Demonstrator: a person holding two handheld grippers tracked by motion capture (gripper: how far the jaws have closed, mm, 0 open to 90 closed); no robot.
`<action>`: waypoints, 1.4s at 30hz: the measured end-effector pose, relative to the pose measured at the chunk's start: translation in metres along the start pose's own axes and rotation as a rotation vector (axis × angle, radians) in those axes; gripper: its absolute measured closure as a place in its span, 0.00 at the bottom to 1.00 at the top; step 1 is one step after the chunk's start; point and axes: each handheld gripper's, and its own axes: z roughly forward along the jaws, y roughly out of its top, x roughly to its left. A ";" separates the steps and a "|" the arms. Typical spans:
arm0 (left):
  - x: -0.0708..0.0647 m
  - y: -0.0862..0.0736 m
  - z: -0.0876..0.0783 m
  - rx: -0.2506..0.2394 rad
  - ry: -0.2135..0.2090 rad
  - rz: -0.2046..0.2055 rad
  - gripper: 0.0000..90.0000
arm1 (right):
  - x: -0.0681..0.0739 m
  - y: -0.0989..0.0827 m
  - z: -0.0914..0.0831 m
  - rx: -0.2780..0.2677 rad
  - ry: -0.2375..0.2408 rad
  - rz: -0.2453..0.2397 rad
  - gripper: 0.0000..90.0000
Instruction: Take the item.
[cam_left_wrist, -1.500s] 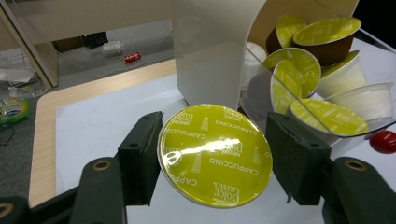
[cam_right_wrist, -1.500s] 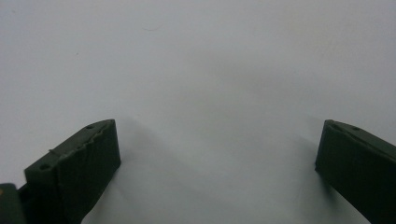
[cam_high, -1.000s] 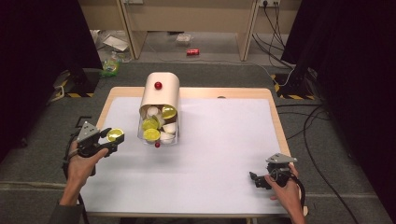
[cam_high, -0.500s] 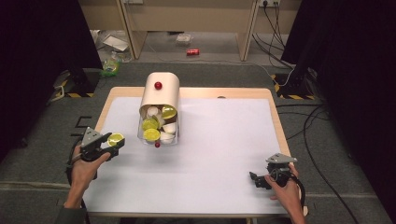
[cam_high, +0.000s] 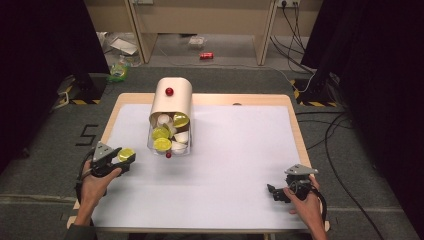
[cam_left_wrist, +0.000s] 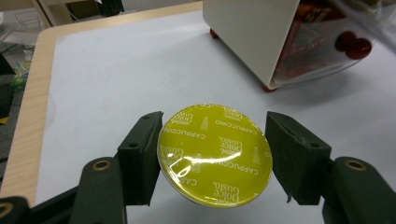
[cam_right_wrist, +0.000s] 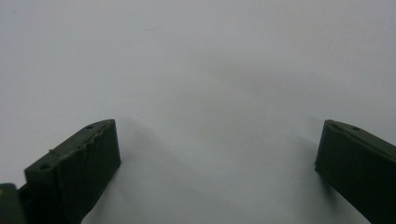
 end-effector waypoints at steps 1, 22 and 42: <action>0.000 -0.001 0.001 0.001 0.003 0.003 0.43 | 0.000 0.000 0.000 0.000 0.000 0.000 0.00; 0.003 -0.014 0.014 0.033 0.015 -0.015 0.43 | 0.000 0.000 0.000 0.000 0.000 0.000 0.00; 0.000 -0.012 0.011 0.025 0.012 -0.016 0.26 | 0.000 0.000 0.000 0.000 0.000 0.000 0.00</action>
